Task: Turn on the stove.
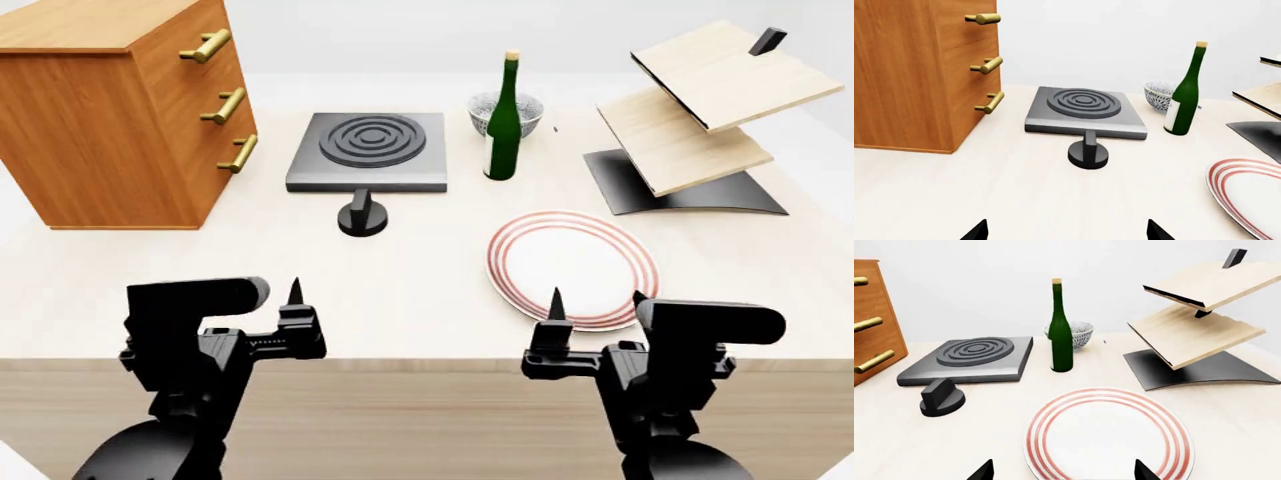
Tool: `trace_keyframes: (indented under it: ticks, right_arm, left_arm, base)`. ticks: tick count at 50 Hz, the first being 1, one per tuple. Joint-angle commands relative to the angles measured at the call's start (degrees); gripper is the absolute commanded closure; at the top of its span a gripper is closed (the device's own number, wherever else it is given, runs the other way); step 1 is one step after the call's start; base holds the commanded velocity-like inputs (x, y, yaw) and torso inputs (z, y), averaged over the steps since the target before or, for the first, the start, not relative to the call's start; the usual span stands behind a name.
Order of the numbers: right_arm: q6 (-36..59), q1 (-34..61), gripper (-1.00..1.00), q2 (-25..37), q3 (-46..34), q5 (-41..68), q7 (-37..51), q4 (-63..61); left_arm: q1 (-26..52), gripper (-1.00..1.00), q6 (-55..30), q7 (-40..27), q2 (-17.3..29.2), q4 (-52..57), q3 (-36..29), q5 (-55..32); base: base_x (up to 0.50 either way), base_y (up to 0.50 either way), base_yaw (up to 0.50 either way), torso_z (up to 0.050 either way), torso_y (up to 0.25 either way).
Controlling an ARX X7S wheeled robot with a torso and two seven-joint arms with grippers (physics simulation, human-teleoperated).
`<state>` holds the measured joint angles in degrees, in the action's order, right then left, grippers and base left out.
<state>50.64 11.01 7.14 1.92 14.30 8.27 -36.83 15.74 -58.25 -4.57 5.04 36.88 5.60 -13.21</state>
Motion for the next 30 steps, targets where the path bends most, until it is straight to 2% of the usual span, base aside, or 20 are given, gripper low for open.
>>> trace_keyframes:
  ticks: [1,6,10,30]
  right_arm:
    - [18.0,5.0,-1.0,0.7,3.9,5.3,1.4,-13.8]
    - [17.0,4.8,-1.0,1.0,4.0,5.2,1.7,-13.4]
    - [8.3,2.1,-1.0,1.6,3.1,3.5,0.9,-12.6]
    - [11.0,3.0,-1.0,1.1,4.8,7.2,0.8,-12.1]
  left_arm:
    - [6.7,-1.0,-19.1,-0.2,0.6,12.3,4.0,-5.4]
    - [6.2,-1.0,-17.1,-0.8,1.2,11.4,2.9,-4.8]
    - [5.6,-1.0,-15.2,-1.2,1.5,10.7,2.3,-4.4]
    - [3.8,-1.0,-9.8,-2.3,2.2,7.2,1.5,-3.7]
  base:
    - [0.0,0.0,0.0,0.0,0.0]
    - [0.0,0.0,0.0,0.0,0.0]
    - [0.03,0.0,0.0,0.0,0.0]
    - [0.5,0.0,0.0,0.0,0.0]
